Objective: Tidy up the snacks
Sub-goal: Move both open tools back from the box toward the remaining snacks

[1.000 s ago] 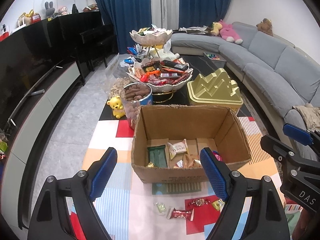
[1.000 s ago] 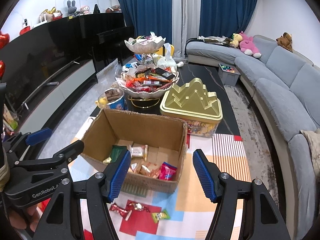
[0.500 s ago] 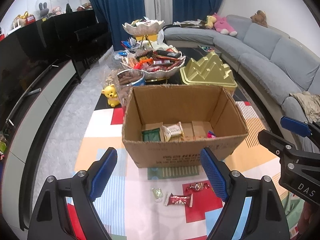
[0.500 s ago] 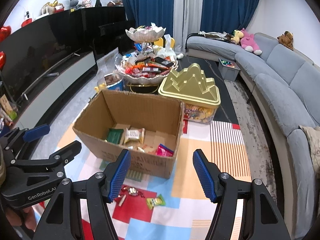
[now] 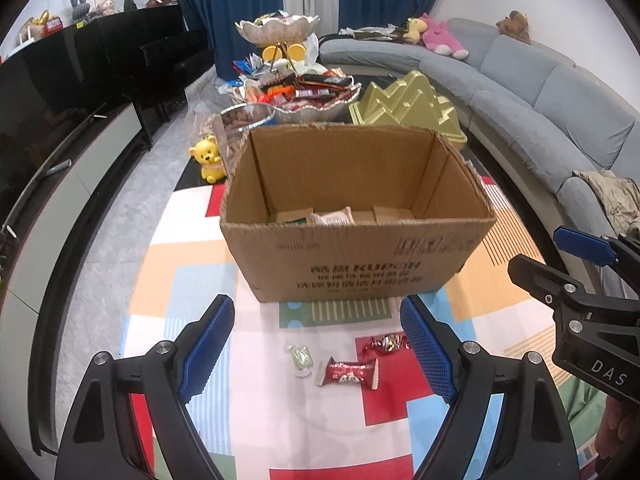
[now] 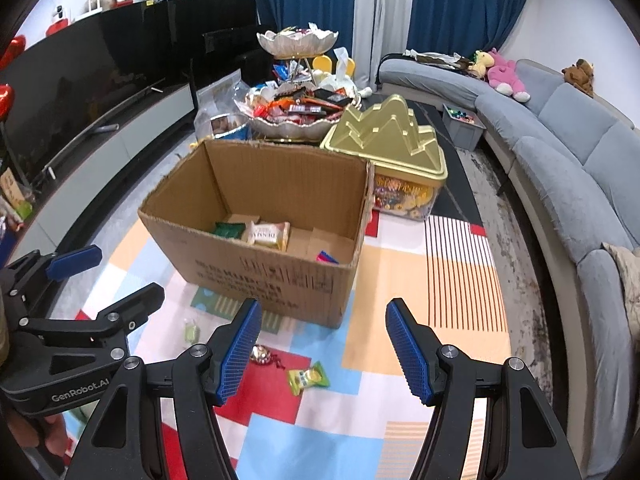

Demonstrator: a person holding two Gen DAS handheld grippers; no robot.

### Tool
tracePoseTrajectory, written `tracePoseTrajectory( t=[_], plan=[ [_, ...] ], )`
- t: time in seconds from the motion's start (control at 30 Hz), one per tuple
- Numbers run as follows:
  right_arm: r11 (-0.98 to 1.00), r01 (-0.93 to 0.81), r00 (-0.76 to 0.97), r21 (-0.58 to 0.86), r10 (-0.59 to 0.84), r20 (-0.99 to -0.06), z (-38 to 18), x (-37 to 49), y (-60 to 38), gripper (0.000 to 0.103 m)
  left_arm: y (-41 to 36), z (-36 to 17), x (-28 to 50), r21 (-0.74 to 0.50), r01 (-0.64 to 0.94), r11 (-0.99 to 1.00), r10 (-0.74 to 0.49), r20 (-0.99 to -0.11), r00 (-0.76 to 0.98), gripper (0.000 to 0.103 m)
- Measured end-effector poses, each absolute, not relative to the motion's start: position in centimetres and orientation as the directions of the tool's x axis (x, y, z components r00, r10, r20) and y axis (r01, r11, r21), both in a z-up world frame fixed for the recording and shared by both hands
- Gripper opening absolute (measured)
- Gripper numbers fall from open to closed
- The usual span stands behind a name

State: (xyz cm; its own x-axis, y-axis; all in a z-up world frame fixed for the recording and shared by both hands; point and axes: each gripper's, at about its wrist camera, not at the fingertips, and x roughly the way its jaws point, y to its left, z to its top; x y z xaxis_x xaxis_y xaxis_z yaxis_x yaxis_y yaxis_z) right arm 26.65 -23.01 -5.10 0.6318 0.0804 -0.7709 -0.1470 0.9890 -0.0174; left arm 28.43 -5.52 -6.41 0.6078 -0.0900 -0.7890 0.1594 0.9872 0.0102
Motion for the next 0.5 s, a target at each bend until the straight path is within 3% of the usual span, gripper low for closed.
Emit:
tracePoseTrajectory(
  t=[0.5],
  plan=[
    [0.983, -0.180, 0.600, -0.035, 0.081, -0.796, -8.9, 25.6, -22.9, 0.065, -6.0, -10.9, 27.0, -0.007, 0.188, 0.982, -0.113, -0.821, 0.560, 0.085]
  ],
)
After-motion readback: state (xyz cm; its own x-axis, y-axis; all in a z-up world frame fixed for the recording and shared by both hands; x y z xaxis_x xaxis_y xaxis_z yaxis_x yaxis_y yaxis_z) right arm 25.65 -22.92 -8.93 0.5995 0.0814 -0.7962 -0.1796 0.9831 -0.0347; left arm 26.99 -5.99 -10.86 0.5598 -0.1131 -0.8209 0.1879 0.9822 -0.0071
